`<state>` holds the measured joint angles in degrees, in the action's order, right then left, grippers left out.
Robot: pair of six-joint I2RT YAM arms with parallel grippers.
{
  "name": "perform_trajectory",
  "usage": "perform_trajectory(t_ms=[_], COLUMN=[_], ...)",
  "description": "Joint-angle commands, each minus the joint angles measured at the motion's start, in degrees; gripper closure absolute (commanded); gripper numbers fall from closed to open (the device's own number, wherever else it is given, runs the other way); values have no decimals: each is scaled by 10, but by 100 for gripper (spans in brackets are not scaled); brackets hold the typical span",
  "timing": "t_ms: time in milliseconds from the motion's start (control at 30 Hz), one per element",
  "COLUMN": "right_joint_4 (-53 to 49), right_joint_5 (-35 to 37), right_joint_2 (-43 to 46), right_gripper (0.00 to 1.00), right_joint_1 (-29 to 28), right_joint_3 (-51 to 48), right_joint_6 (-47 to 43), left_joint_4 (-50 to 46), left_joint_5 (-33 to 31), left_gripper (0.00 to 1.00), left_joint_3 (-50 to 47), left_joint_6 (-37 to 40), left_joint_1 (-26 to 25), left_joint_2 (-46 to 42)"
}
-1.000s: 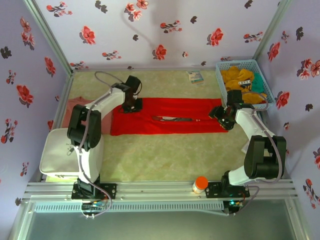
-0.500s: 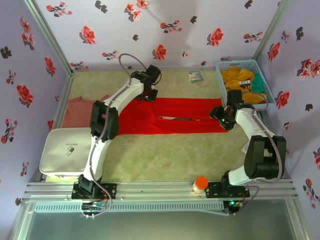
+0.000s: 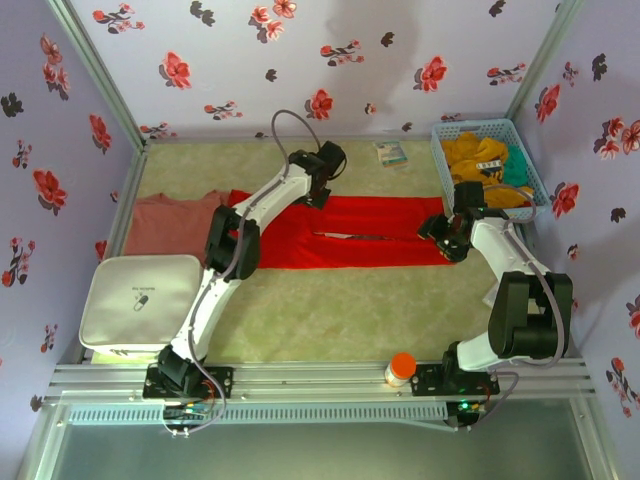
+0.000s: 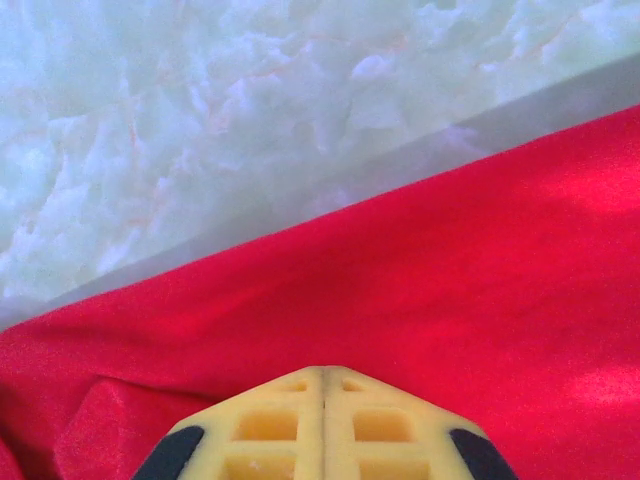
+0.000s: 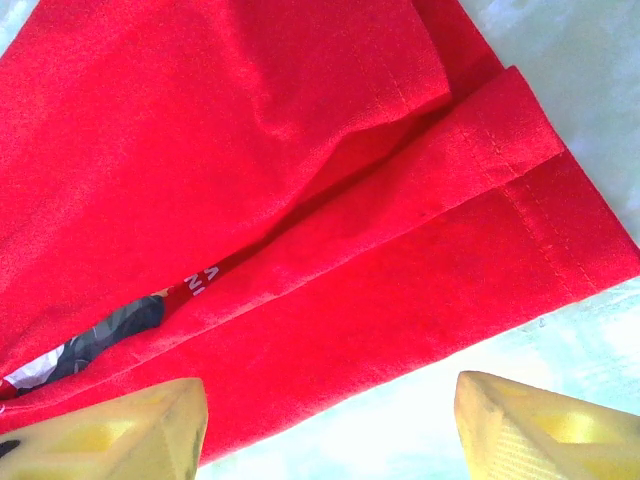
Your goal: Fold and stack the t-shirts
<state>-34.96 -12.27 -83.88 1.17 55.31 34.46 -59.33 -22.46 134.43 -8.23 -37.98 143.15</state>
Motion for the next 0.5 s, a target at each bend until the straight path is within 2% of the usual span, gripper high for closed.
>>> perform_trajectory(t_ms=[0, 233, 400, 467], right_joint_4=[-16, -24, -32, -32], right_joint_5=[1, -2, 1, 0], right_joint_2=[13, 20, 24, 24], right_gripper=[34, 34, 34, 34], right_joint_1=[-2, -2, -2, -2], right_joint_3=[-11, -13, -14, -14], right_joint_6=[-9, -13, -18, -18], left_joint_4=[34, 65, 95, 98], left_joint_5=[-63, -82, -72, -68], left_gripper=[100, 100, 95, 90], left_joint_3=[16, 32, 28, 23], left_joint_6=[37, 55, 103, 119], left_joint_1=[-7, -9, -24, -32], left_joint_2=[14, 21, 25, 27])
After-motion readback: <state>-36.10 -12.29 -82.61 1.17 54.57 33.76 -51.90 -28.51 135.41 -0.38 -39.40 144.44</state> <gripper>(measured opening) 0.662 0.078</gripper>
